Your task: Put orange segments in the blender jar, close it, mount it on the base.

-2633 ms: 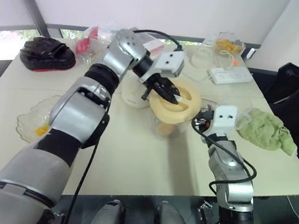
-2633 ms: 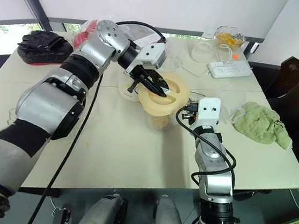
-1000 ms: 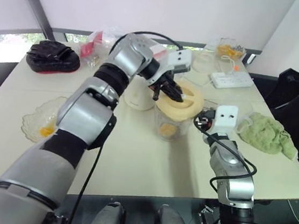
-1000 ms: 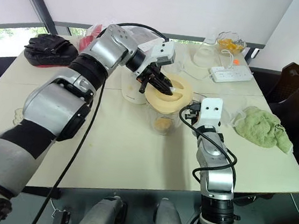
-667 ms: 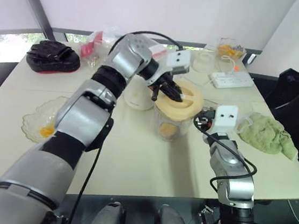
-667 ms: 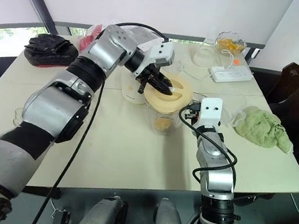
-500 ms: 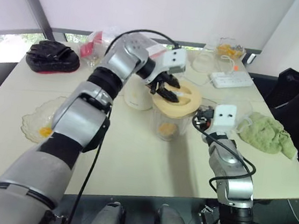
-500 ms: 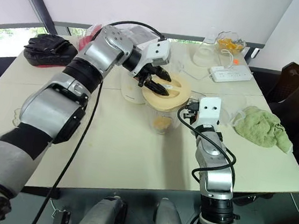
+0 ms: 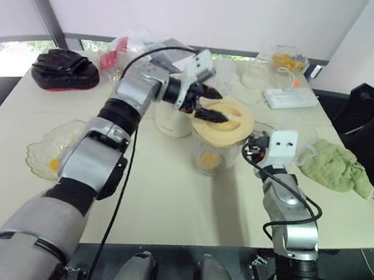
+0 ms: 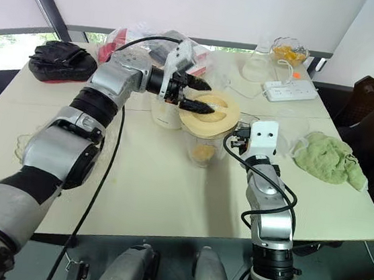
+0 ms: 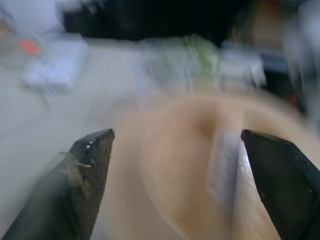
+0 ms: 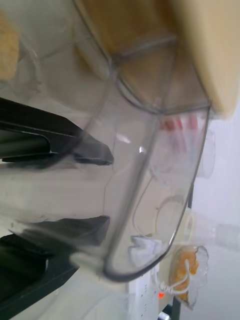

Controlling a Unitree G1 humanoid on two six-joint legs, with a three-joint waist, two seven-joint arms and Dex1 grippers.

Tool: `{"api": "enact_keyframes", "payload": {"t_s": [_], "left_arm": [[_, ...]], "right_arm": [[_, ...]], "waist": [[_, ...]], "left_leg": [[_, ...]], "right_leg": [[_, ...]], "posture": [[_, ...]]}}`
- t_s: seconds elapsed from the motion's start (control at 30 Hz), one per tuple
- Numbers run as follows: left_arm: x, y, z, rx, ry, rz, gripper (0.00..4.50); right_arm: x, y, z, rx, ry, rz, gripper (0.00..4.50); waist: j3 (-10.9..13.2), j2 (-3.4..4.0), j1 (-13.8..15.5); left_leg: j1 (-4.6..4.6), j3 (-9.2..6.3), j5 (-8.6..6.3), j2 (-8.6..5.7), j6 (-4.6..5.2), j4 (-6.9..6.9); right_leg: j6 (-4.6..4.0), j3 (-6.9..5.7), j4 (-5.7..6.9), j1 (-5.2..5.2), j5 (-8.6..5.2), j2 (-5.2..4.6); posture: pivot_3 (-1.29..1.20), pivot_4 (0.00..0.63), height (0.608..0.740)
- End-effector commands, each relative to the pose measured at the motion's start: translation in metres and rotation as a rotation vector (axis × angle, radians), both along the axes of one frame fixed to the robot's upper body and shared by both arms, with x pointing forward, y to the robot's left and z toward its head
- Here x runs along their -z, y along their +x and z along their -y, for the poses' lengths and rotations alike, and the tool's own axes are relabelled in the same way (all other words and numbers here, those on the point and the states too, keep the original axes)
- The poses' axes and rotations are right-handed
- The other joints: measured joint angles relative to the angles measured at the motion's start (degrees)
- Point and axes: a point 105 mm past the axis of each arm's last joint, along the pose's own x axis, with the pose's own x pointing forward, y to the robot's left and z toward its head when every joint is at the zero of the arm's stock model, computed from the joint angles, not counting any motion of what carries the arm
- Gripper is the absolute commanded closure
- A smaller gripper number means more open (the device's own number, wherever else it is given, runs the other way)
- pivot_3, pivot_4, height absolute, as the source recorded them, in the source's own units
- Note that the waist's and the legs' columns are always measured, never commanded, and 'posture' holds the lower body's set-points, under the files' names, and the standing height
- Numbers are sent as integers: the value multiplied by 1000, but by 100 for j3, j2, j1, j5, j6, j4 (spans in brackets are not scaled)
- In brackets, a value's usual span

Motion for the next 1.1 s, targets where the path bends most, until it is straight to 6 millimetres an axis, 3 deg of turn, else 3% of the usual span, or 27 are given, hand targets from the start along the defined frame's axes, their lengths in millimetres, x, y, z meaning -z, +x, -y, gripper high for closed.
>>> {"api": "enact_keyframes", "payload": {"t_s": [0.03, 0.17, 0.3, 0.33, 0.43, 0.53, 0.67, 0.8, 0.9, 1.1], "left_arm": [[-76, -6, -7, 2, -378, -6, 308], [-105, -9, -22, -21, -575, 1, 308], [-107, -3, -33, -159, -557, 68, 308], [-102, 1, -44, -231, -529, 105, 308], [-73, 8, -69, -411, -339, 243, 308], [-47, 2, -84, -458, -214, 290, 308], [25, -23, -117, -481, 113, 325, 308], [69, -48, -136, -514, 235, 212, 308], [84, -60, -137, -541, 245, 175, 308], [97, -76, -120, -561, 221, 169, 308]], "right_arm": [[2, -2, -3, -17, -15, -5, 3431], [3, -3, -2, -22, -20, -8, 3431], [2, -3, -1, -24, -23, -8, 3431], [0, -2, -1, -22, -19, 1, 3431], [-12, 0, 0, -10, 6, 48, 3431], [-22, 3, 1, -4, 31, 80, 3431], [-49, 15, 0, -10, 62, 135, 3431], [-75, 27, 1, -20, 79, 170, 3431], [-94, 35, 4, -26, 96, 192, 3431], [-139, 47, 10, -26, 112, 247, 3431]], "waist": [[0, 1, -32], [0, 1, -39], [0, 1, -27], [0, 1, -27], [-1, 5, -47], [0, 6, -32], [3, 9, -58], [8, 17, -30], [9, 17, -5], [10, 20, 1]], "left_leg": [[-3, 1, 0, 0, 0, -2], [-6, 3, 16, 0, -29, -10], [-5, 4, 18, 0, -34, -10], [-3, 4, 18, 0, -34, -10], [14, 11, 21, 0, -40, -27], [12, 11, 27, 0, -50, -42], [-35, 20, 29, -2, -53, -39], [-79, 13, 29, -1, -54, -35], [-86, 9, 29, -2, -54, -28], [-86, 9, 28, -3, -52, -20]], "right_leg": [[0, 1, 0, -6, 0, -1], [0, 5, 0, -12, 0, -2], [0, 10, 0, -11, 0, -2], [0, 10, 0, -10, 0, -3], [-1, 18, -1, -7, 0, -1], [-2, 25, 0, -21, 1, 1], [-4, 29, 3, -74, 2, -5], [-6, 26, 4, -116, 4, -8], [-7, 20, 3, -116, 4, -10], [-7, 17, 3, -108, 4, -12]], "posture": [[0, 150, 740], [0, 150, 740], [0, 150, 740], [0, 150, 740], [0, 150, 740], [0, 150, 740], [0, 150, 740], [0, 150, 740], [0, 150, 740], [0, 150, 740]]}}
